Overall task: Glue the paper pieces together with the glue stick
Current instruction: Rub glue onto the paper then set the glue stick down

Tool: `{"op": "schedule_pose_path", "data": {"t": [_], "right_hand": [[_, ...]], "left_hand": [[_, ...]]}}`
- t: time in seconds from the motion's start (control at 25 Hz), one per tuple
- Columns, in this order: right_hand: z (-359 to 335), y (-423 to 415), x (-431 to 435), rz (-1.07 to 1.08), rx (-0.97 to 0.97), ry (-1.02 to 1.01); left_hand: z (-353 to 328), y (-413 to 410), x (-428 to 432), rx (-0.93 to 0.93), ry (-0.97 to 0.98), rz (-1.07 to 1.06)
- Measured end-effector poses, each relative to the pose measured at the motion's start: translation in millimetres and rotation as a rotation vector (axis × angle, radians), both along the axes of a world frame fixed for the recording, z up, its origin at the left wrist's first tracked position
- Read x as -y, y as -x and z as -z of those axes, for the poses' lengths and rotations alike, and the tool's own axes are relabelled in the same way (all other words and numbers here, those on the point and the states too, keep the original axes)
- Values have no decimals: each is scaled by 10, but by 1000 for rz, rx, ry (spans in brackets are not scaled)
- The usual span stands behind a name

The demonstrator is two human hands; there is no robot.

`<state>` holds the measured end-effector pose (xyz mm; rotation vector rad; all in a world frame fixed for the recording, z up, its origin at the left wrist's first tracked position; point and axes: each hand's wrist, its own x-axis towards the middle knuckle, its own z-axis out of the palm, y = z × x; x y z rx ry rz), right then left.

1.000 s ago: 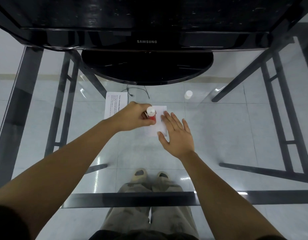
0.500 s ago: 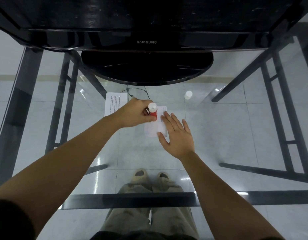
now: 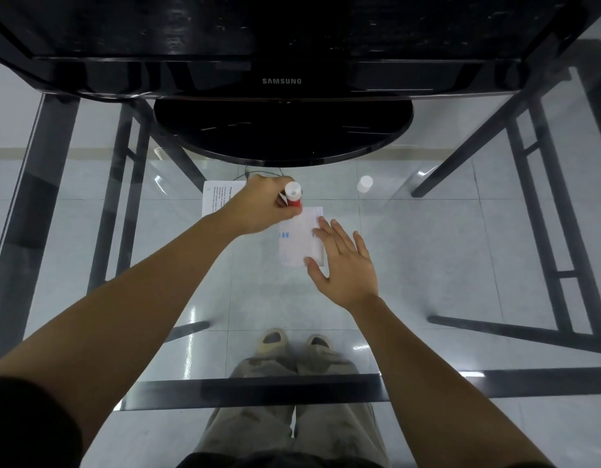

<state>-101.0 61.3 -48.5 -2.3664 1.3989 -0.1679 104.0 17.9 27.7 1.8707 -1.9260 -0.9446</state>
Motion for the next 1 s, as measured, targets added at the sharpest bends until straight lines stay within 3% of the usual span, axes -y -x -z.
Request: {"op": "schedule_pose_path", "data": {"t": [0.08, 0.28, 0.48, 0.68, 0.88, 1.0], "right_hand": [[3, 1, 3, 3, 6, -3], [-10, -13, -1, 9, 7, 27], [-18, -8, -3, 25, 19, 19], [-20, -10, -14, 26, 16, 33], [-21, -11, -14, 32, 28, 36], [-31, -16, -19, 31, 15, 33]], "left_hand": [[-23, -19, 52, -11, 22, -46], [3, 115, -47, -15, -67, 127], [-21, 71, 94, 18, 6, -2], [-18, 196, 31, -35, -45, 117], [-63, 172, 134, -21, -13, 33], [-68, 257, 71, -35, -42, 110]]}}
